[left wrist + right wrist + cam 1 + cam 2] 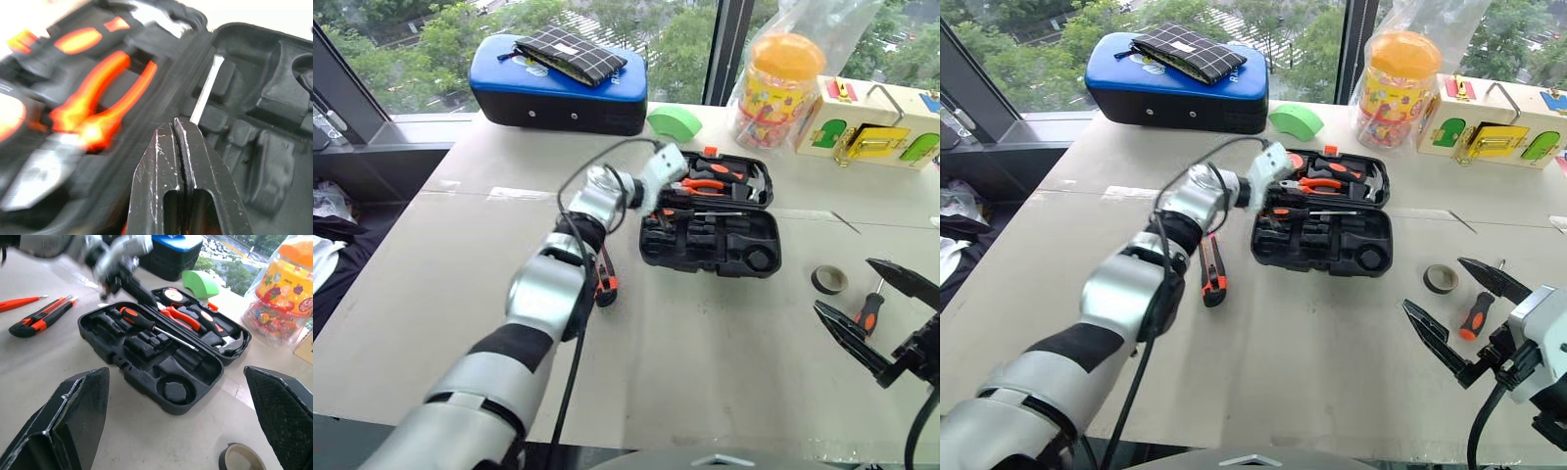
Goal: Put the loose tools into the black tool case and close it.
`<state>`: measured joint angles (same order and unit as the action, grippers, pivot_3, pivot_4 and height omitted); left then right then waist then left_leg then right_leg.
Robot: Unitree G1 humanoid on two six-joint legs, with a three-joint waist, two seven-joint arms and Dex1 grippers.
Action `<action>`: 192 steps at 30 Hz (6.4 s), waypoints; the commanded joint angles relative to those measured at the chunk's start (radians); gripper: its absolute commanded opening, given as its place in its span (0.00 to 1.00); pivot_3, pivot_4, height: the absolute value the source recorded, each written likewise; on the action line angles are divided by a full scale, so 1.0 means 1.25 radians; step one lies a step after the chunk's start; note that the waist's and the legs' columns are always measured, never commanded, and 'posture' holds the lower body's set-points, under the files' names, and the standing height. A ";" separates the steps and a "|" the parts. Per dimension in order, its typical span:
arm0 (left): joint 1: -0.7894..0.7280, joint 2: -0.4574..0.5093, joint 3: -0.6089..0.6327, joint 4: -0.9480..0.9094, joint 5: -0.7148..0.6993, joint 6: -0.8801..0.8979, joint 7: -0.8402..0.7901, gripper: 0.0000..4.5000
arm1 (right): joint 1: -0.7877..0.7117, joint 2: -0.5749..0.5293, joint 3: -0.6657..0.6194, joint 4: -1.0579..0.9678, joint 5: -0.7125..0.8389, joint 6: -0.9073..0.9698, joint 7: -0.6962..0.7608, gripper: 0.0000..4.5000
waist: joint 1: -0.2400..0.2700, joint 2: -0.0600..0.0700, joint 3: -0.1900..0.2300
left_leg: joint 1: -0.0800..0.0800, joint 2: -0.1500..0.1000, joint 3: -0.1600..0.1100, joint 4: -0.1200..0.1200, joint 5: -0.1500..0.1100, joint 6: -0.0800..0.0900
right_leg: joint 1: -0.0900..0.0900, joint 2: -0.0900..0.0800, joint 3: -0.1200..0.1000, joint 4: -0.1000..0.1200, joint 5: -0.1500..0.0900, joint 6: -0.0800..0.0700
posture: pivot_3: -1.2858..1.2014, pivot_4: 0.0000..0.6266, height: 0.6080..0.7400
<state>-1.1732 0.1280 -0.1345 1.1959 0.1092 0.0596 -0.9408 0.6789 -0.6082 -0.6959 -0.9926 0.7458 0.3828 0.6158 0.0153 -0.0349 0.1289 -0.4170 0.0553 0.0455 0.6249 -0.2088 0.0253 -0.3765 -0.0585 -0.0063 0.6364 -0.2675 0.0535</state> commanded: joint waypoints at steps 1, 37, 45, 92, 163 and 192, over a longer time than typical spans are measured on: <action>0.019 -0.014 -0.054 -0.027 0.057 -0.009 0.060 0.01 | 0.001 0.004 0.000 -0.028 -0.003 -0.009 -0.011 1.00 | 0.000 0.000 0.000 | 0.000 0.000 0.000 0.000 0.000 0.000 | 0.000 0.000 0.000 0.001 0.000 0.000 | 0.52 0.24 1.00; 0.504 0.344 0.008 -1.338 -0.611 0.665 -0.182 1.00 | -0.416 0.069 0.039 0.349 0.060 0.759 -0.607 0.59 | 0.002 0.010 -0.006 | 0.000 -0.001 0.001 0.005 0.000 0.000 | 0.000 0.001 0.007 0.003 -0.002 -0.004 | 0.52 0.24 1.00; 0.528 0.374 0.018 -1.341 -0.623 0.602 -0.193 1.00 | -0.414 -0.056 0.027 0.296 -0.013 0.738 -0.532 0.17 | -0.002 0.011 -0.005 | 0.002 0.000 0.002 0.003 0.000 0.000 | -0.001 0.005 0.013 0.003 -0.001 -0.001 | 0.52 0.24 1.00; 1.131 0.494 0.478 -1.468 -0.735 0.370 -0.049 1.00 | -1.353 -0.021 0.858 1.499 -0.670 -0.437 0.596 0.75 | -0.021 0.009 -0.001 | 0.005 0.001 0.002 -0.006 0.000 -0.001 | -0.001 0.003 0.016 -0.002 -0.002 -0.004 | 0.52 0.24 1.00; 1.111 0.244 0.304 -1.486 -0.497 0.697 0.652 0.48 | -0.577 -0.155 0.434 0.253 -0.063 0.076 0.329 1.00 | 0.000 0.006 -0.004 | 0.004 0.000 0.002 -0.007 -0.001 -0.002 | -0.001 -0.006 0.016 -0.008 -0.002 -0.005 | 0.52 0.24 1.00; 0.103 0.290 -0.251 -0.310 -0.084 -0.164 -0.353 0.07 | -0.372 -0.158 0.272 0.133 -0.095 0.068 0.184 1.00 | -0.001 0.004 -0.002 | -0.001 -0.010 0.002 -0.006 -0.003 0.001 | 0.000 -0.003 0.013 -0.008 -0.002 0.003 | 0.52 0.24 1.00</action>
<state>-1.0009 0.5051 -0.4354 0.7593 -0.0401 -0.0812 -1.3637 0.2072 -0.8082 -0.3158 -0.7845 0.6170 0.4724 0.8661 0.0138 -0.0300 0.1266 -0.4180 0.0432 0.0483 0.6181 -0.2126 0.0270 -0.3769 -0.0623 0.0102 0.6263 -0.2706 0.0579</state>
